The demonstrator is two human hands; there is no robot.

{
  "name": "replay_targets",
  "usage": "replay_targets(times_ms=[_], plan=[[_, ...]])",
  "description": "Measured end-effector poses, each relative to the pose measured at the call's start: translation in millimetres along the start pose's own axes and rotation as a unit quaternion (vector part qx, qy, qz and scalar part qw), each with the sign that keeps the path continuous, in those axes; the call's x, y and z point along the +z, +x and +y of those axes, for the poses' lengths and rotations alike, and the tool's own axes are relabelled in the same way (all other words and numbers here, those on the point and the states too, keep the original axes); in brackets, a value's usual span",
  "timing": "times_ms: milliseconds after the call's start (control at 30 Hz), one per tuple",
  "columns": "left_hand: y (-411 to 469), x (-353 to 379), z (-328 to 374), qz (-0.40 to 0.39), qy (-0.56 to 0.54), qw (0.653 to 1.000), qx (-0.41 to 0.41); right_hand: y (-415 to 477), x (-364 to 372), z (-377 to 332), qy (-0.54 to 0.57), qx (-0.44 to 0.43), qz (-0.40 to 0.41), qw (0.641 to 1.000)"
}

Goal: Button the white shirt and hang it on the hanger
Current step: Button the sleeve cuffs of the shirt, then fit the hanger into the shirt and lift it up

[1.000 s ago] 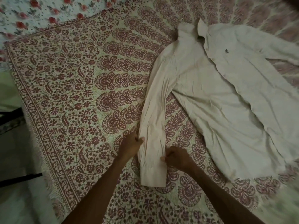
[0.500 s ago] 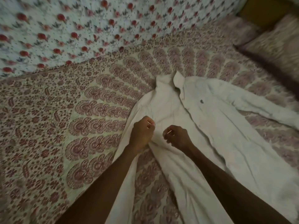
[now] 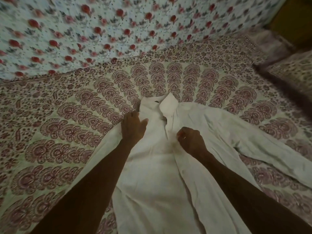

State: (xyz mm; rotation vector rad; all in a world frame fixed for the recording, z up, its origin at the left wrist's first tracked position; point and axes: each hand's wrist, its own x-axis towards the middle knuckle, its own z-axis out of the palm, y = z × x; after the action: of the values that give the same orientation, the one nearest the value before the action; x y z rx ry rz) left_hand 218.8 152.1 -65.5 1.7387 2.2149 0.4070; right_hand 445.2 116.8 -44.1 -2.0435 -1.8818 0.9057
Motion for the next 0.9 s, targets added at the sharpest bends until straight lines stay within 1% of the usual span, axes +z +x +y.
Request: replay_targets(times_ms=[33, 100, 133, 167, 200, 233, 333, 433, 533, 567, 633, 700, 800, 867, 900], plan=[[9, 2, 2, -0.043, 0.007, 0.999, -0.006, 9, -3, 0, -0.004, -0.007, 0.008, 1.000], [24, 7, 8, -0.133, 0.057, 0.989, -0.018, 26, -7, -2, -0.012, -0.014, 0.017, 1.000], [28, 8, 12, -0.157, 0.096, 0.983, -0.017, 35, -10, -3, -0.018, -0.017, 0.020, 0.999], [30, 8, 13, -0.161, 0.130, 0.978, -0.014, 44, -11, -4, -0.027, -0.023, 0.024, 0.999], [31, 8, 13, -0.149, 0.145, 0.978, -0.013, 52, -12, -5, -0.034, -0.030, 0.027, 0.999], [31, 9, 11, -0.136, 0.134, 0.981, -0.016, 60, -14, -5, -0.033, -0.042, 0.034, 0.998], [32, 12, -3, -0.118, 0.031, 0.992, -0.029, 79, -15, -11, -0.031, -0.091, 0.050, 0.994], [31, 16, -14, -0.109, -0.029, 0.993, -0.018, 99, -16, -26, -0.014, -0.139, 0.065, 0.988], [20, 23, -16, -0.056, -0.096, 0.994, -0.018, 114, -21, -52, 0.011, -0.184, 0.086, 0.979], [16, 25, -15, -0.032, -0.111, 0.993, -0.018, 119, -23, -58, 0.004, -0.199, 0.100, 0.975], [10, 26, -12, 0.014, -0.132, 0.991, -0.003, 129, -29, -71, -0.052, -0.211, 0.118, 0.969], [9, 26, -8, 0.041, -0.140, 0.989, 0.020, 141, -34, -80, -0.098, -0.197, 0.073, 0.973], [11, 26, -9, 0.057, -0.143, 0.987, 0.049, 157, -42, -86, -0.072, -0.163, -0.050, 0.983], [10, 26, -9, 0.062, -0.144, 0.986, 0.057, 164, -45, -90, -0.048, -0.157, -0.125, 0.978], [9, 26, -9, 0.065, -0.143, 0.986, 0.060, 166, -45, -93, -0.046, -0.170, -0.152, 0.973]])
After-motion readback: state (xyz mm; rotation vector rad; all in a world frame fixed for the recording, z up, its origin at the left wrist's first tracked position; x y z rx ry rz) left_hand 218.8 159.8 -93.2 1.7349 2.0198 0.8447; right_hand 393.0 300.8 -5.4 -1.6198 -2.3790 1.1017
